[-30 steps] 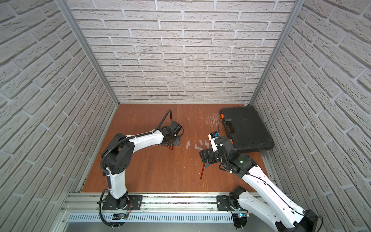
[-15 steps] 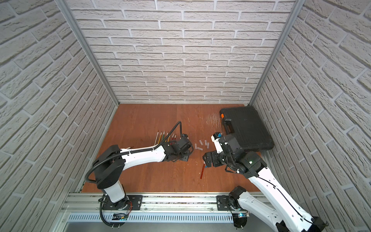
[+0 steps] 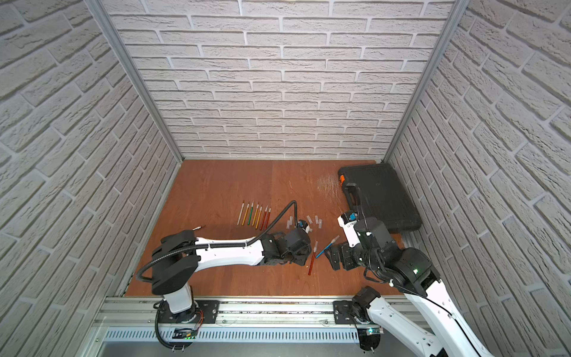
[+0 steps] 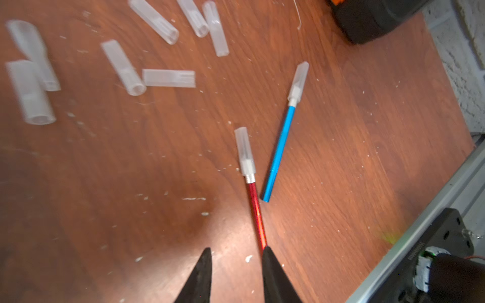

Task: Remove protective caps from carving knives
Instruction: Pick up the carving knife from the center of the board.

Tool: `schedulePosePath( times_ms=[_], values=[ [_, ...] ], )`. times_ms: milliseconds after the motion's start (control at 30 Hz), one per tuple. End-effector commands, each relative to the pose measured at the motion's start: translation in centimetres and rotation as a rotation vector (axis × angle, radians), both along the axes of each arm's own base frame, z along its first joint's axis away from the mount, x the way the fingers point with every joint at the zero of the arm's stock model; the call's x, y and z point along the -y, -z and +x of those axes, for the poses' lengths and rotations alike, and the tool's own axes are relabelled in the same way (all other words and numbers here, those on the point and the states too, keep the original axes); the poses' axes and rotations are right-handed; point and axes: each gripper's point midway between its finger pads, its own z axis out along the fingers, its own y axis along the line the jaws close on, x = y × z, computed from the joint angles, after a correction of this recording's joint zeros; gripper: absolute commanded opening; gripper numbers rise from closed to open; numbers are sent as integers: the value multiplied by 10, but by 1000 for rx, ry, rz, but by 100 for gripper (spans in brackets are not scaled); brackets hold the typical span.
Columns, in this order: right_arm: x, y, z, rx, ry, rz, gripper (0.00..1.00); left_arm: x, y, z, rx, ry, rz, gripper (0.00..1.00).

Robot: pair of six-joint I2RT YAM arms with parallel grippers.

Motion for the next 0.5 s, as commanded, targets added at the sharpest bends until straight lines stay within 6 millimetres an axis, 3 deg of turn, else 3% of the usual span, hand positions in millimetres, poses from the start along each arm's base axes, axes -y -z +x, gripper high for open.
schedulePosePath(
  times_ms=[0, 467],
  values=[
    [10, -9, 0, 41, 12, -39, 100, 14, 1, -7, 7, 39, 1, 33],
    [20, -15, 6, 96, 76, -55, 100, 29, 20, -11, -19, 73, 63, 31]
  ],
)
